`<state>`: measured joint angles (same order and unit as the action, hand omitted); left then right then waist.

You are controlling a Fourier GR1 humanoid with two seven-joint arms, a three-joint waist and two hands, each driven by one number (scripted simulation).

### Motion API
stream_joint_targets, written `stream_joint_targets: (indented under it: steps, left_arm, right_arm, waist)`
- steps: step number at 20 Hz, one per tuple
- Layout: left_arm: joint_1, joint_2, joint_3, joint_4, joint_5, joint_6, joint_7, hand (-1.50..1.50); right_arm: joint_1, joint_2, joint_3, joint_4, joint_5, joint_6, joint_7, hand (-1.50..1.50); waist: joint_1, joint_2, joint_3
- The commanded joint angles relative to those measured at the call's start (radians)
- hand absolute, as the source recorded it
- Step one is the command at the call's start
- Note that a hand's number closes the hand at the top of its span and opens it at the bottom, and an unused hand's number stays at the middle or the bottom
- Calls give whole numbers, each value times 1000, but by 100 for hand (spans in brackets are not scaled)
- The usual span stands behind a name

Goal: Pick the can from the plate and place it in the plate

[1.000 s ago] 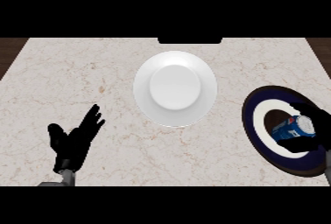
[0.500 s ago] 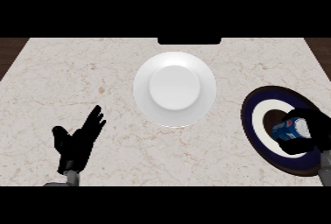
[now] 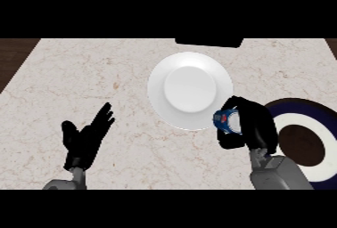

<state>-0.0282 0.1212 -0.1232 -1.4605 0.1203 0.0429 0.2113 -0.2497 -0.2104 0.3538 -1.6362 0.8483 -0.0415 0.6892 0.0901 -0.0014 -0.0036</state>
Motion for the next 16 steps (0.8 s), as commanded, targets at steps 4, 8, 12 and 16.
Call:
stream_joint_targets:
  steps: [4, 8, 12, 16]
  left_arm:
    - [-29, -3, -23, 30, -4, -17, 42, 0]
    - [-22, -12, -35, 43, -14, -12, 35, 0]
    - [-17, -7, -25, 61, -11, -17, 25, 0]
    - [-19, -19, -17, 38, -3, -2, 33, 0]
  right_arm:
    - [-228, 205, 262, 27, 267, -157, 220, 150]
    - [-316, 208, 332, 58, 342, -296, 406, 150]
    - [-350, 209, 376, 86, 415, -427, 563, 150]
    - [-386, 210, 358, 114, 470, -510, 650, 150]
  waist:
    - [45, -3, -5]
    - [42, -2, -2]
    - [19, 3, 0]
    - [5, 3, 2]
